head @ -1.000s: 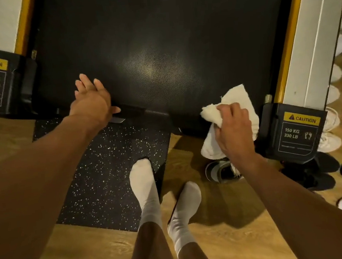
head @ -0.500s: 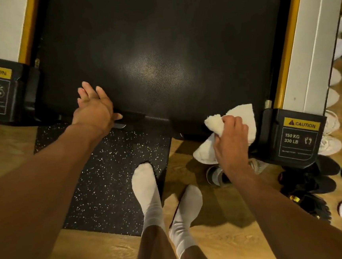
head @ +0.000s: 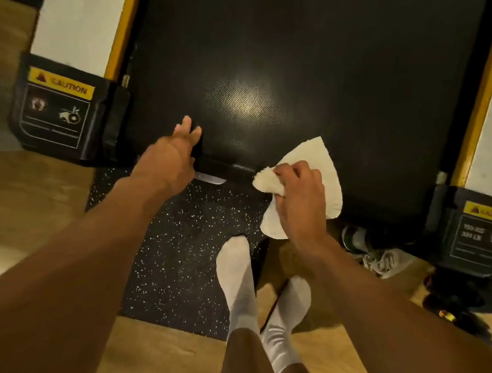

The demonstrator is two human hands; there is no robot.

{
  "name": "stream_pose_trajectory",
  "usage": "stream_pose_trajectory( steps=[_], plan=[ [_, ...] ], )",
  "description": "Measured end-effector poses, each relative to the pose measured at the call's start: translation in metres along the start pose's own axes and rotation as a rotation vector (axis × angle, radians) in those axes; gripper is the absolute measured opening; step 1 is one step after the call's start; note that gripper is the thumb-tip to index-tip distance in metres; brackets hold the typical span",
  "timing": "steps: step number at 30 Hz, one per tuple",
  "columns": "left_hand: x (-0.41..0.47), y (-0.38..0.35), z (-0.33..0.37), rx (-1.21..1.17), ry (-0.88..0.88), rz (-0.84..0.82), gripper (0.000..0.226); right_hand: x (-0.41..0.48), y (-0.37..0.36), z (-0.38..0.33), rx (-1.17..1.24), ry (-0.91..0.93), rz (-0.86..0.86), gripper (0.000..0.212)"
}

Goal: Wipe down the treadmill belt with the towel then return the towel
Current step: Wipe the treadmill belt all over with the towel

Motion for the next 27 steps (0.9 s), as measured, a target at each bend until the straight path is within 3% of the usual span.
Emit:
stream_pose_trajectory(
  steps=[3,7,10,13,16,22,27],
  plan=[
    [-0.002,0.012,-0.008,-0.048,0.019,0.097,0.057,0.002,-0.013,-0.068,0.022,0.18,-0.019,0.043],
    [-0.013,0.04,-0.026,0.182,0.091,0.261,0.052,0.005,-0.034,-0.147,0.016,0.271,-0.033,0.042],
    [-0.022,0.054,-0.05,0.248,0.151,0.253,0.057,0.006,-0.036,-0.146,0.014,0.231,-0.02,0.036],
    [-0.03,0.055,-0.078,0.111,0.288,0.21,0.067,0.004,-0.03,-0.128,0.087,0.25,-0.005,0.036],
    [-0.031,0.056,-0.088,-0.008,0.291,0.284,0.062,0.01,-0.033,-0.151,0.081,0.296,0.016,0.038],
    [-0.034,0.066,-0.099,-0.08,0.219,0.408,0.047,0.009,-0.058,-0.255,-0.011,0.552,-0.038,0.027],
    [-0.029,0.064,-0.096,-0.001,0.213,0.291,0.049,-0.015,-0.069,-0.236,-0.283,0.912,-0.06,0.034]
  ],
)
Point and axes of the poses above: each hand's wrist, its own x-axis towards the middle knuckle, its own y-axis out of the back of the hand, z = x × y, the point moved 8 cm from there along x, towards the middle knuckle, and after that the axes turned 15 degrees about -y, right-handed, at the moved point
